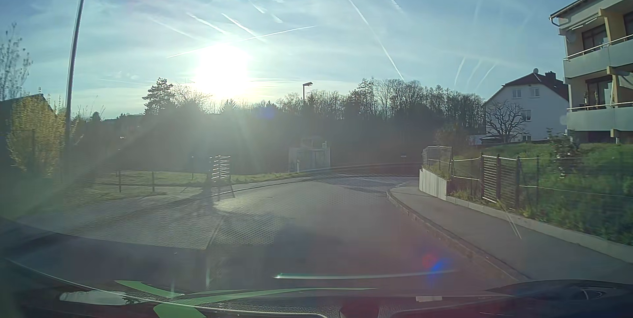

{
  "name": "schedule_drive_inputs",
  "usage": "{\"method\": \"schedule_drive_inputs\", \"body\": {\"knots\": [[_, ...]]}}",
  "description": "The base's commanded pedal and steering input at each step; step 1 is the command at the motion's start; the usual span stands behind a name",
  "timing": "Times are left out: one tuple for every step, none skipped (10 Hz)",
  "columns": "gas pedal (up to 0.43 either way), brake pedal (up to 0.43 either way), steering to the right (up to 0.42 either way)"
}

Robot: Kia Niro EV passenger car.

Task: Follow the waypoints while adhering to traffic rules and regulations

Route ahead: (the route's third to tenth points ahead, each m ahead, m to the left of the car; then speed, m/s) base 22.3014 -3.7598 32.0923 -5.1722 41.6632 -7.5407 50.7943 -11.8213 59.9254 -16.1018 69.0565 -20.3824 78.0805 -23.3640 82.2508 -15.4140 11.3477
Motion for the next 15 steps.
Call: {"method": "schedule_drive_inputs", "body": {"knots": [[0.0,0.104,0.021],[0.0,0.11,0.023],[0.0,0.11,0.023],[0.0,0.116,0.022],[0.0,0.122,0.022],[0.0,0.128,0.022],[0.0,0.128,0.024],[0.0,0.134,0.027],[0.0,0.14,0.032],[0.0,0.14,0.035],[0.0,0.14,0.037],[0.0,0.14,0.038],[0.0,0.152,0.042],[0.0,0.165,0.047],[0.0,0.171,0.05]]}}
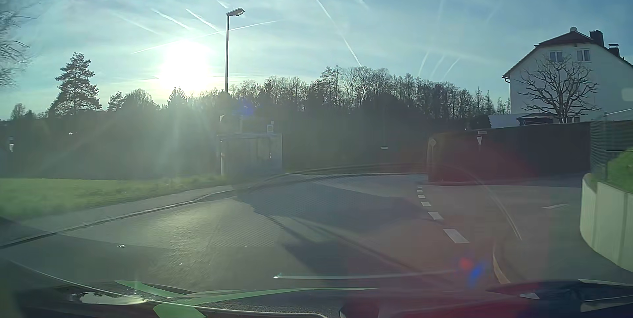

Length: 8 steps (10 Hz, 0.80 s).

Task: Follow the waypoints while adhering to traffic rules and regulations

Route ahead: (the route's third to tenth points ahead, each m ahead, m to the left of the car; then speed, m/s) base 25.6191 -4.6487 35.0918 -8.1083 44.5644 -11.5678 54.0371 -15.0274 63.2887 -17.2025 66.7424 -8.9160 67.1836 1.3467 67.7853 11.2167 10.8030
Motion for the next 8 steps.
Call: {"method": "schedule_drive_inputs", "body": {"knots": [[0.0,0.177,0.053],[0.0,0.195,0.054],[0.0,0.195,0.054],[0.0,0.201,0.054],[0.0,0.201,0.054],[0.0,0.201,0.054],[0.0,0.201,0.054],[0.0,0.207,0.052]]}}
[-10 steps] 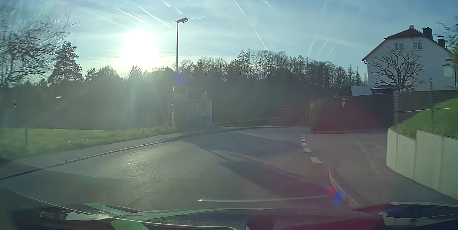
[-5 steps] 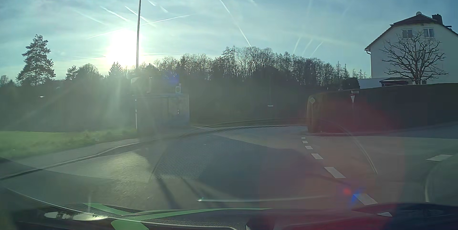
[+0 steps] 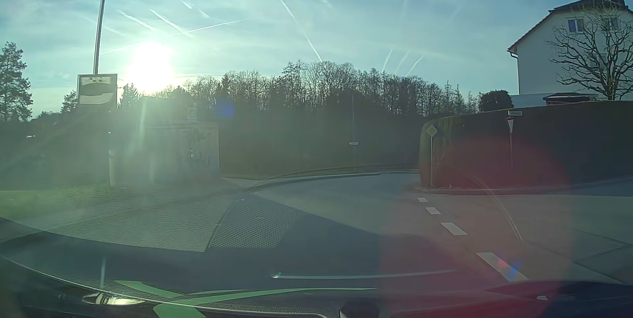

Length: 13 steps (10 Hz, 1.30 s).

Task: Follow the waypoints while adhering to traffic rules and regulations

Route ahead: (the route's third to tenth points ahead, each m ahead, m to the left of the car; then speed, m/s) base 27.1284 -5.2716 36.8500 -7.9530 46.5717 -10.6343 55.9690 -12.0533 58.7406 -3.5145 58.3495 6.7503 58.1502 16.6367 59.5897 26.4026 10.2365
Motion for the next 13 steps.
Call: {"method": "schedule_drive_inputs", "body": {"knots": [[0.0,0.213,0.05],[0.0,0.213,0.05],[0.0,0.213,0.051],[0.0,0.213,0.049],[0.0,0.213,0.045],[0.0,0.213,0.043],[0.0,0.213,0.042],[0.0,0.201,0.042],[0.0,0.195,0.041],[0.0,0.195,0.041],[0.0,0.195,0.041],[0.0,0.195,0.04],[0.0,0.195,0.04]]}}
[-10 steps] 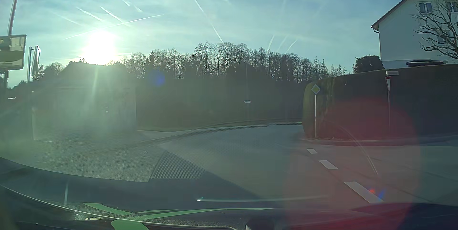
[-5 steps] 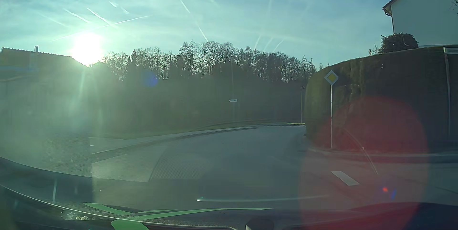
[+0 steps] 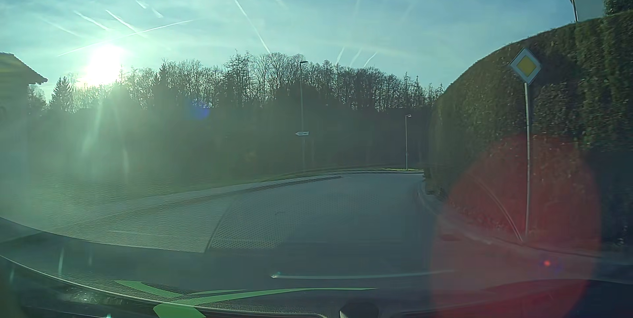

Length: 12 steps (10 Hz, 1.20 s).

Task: Follow the waypoints while adhering to traffic rules and regulations

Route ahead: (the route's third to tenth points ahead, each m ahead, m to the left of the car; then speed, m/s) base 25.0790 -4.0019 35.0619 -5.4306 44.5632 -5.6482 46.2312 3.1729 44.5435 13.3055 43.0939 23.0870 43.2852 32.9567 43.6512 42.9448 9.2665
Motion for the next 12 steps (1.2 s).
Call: {"method": "schedule_drive_inputs", "body": {"knots": [[0.0,0.189,0.04],[0.0,0.189,0.043],[0.0,0.195,0.047],[0.0,0.201,0.05],[0.0,0.207,0.051],[0.0,0.213,0.051],[0.0,0.22,0.051],[0.0,0.232,0.051],[0.0,0.238,0.051],[0.0,0.25,0.051],[0.0,0.268,0.05],[0.0,0.274,0.05]]}}
